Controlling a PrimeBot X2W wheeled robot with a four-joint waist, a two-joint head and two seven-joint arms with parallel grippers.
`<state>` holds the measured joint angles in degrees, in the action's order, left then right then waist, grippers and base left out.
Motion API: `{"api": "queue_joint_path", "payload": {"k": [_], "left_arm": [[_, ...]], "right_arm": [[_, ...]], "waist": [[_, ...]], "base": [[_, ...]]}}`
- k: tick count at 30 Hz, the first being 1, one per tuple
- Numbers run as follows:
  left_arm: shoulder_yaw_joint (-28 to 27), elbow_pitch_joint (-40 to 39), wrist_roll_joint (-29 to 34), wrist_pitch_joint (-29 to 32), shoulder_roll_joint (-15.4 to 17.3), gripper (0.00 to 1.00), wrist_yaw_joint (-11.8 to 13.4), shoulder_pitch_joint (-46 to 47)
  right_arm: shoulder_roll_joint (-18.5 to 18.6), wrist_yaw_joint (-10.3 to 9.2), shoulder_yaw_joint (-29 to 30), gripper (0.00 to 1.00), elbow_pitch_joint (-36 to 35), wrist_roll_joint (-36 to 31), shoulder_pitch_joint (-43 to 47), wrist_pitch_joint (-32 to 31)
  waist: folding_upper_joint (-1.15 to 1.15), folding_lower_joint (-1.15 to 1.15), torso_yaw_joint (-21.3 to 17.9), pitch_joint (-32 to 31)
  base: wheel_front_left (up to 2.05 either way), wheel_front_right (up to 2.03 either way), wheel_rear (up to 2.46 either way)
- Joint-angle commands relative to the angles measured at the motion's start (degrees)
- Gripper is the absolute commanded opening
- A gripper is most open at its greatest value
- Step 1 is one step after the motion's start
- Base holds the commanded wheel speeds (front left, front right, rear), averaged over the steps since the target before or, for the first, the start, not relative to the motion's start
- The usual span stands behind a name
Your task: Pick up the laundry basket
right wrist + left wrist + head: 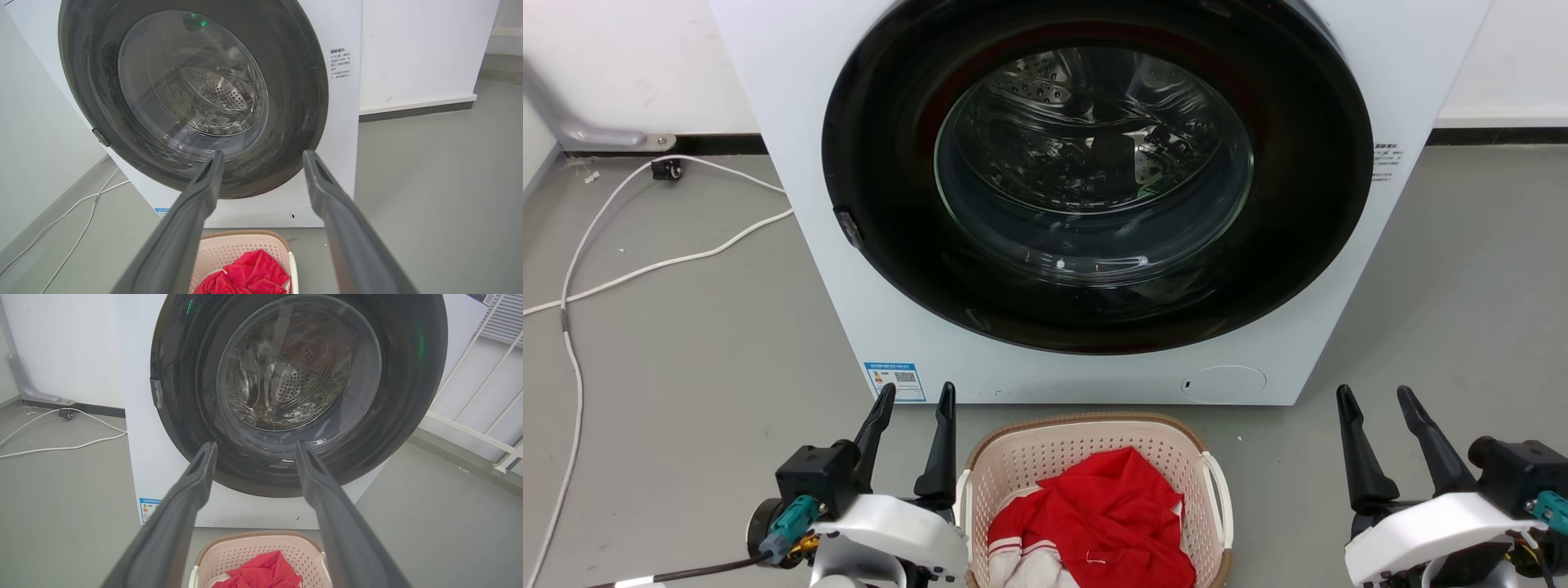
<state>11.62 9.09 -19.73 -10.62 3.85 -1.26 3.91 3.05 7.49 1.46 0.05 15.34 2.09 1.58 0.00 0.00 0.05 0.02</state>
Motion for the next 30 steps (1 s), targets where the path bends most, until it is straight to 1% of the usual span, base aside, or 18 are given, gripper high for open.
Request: {"api": "queue_joint_path", "payload": {"k": [1,14,30], "left_arm": [[0.4,-0.5,1.6,-0.5,0.4,1.0,0.4,0.0],[1.1,-0.1,7.0,-1.9,0.5,1.0,1.4,-0.4],[1.6,0.1,13.1,-3.8,0.2,1.0,1.6,-1.1]], "right_arm": [[-0.1,0.0,0.0,1.0,-0.8,-1.6,0.0,0.4],[-0.2,-0.01,0.2,1.0,-1.5,-6.8,1.0,1.0],[-0.2,-0.01,0.5,1.0,-2.1,-11.7,2.0,2.5]], "waist": [[0.0,0.0,0.0,0.0],[0.0,0.0,-0.1,0.0],[0.0,0.0,-0.1,0.0]], "base": [[0.0,0.0,0.0],[0.0,0.0,0.0],[0.0,0.0,0.0]]}}
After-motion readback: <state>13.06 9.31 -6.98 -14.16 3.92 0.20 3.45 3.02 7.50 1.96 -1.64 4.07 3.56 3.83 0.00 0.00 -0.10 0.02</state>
